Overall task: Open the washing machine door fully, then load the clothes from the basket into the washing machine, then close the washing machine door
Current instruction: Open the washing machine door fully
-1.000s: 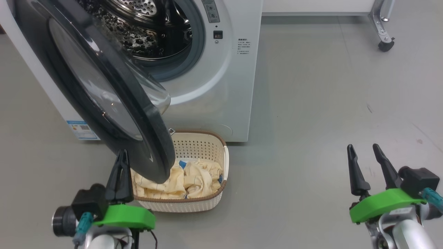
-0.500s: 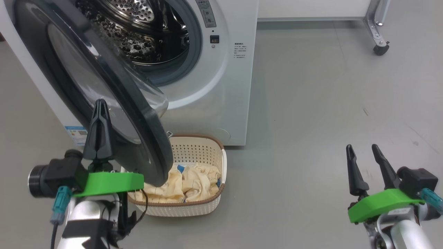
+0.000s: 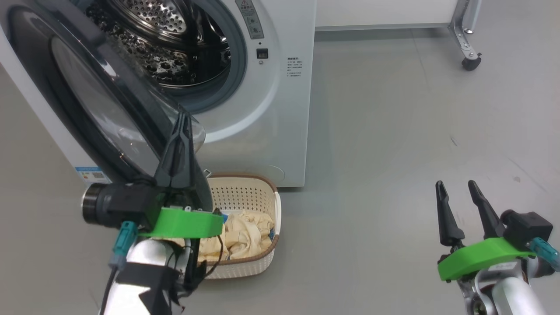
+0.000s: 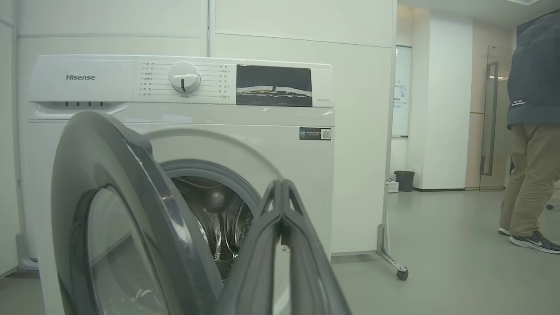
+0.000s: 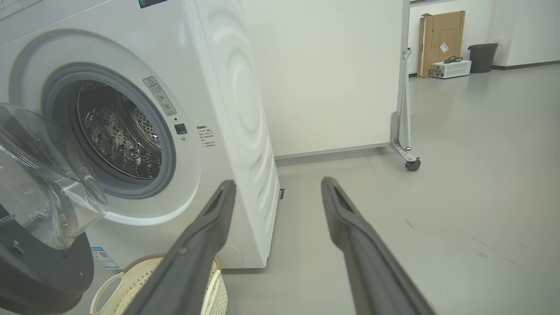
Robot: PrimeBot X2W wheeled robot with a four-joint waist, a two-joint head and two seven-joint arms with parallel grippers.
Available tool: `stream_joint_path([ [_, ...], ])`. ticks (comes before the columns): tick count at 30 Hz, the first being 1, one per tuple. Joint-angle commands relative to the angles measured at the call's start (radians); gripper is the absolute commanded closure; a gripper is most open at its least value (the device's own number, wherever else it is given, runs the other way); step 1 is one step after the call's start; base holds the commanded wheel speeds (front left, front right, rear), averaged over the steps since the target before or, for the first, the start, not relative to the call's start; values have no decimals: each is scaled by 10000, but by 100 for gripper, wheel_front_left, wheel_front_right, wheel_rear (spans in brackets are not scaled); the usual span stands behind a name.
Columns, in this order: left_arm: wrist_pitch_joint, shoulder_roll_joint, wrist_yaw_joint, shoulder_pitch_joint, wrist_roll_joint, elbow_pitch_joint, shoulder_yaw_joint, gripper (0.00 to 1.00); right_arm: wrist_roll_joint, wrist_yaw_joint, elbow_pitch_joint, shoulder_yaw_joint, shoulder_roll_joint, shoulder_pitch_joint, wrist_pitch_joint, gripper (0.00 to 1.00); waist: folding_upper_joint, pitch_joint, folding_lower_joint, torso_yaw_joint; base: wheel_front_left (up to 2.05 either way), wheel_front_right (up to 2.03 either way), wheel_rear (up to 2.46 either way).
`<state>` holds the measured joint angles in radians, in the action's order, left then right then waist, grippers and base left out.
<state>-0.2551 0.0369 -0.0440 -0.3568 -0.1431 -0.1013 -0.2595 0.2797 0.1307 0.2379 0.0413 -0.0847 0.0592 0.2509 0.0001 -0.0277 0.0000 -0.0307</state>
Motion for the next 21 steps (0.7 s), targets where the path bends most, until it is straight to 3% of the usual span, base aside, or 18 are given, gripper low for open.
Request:
stream_joint_path([
  [1,-67,133,24,-644,-139,195,97,100,-129,0,-375,201,-51,340,109,0,-1,6,0,-48,0,0,0],
  [11,-67,133,44,-928,-973,-1076,-1009,100,-133,0,-341,227,-31,349,109,0,-1,52,0,-278,0,0,0],
  [13,-67,133,66,-999,-1540,-1532,-1115,100,-126,0,-325,241,-18,370,109,0,-1,60,0,-340,0,0,0],
  [21,-67,133,85,-1403,-2040,-2968,-1431,100,-96,0,-283,207,20,390,109,0,-1,149,0,-543,0,0,0],
])
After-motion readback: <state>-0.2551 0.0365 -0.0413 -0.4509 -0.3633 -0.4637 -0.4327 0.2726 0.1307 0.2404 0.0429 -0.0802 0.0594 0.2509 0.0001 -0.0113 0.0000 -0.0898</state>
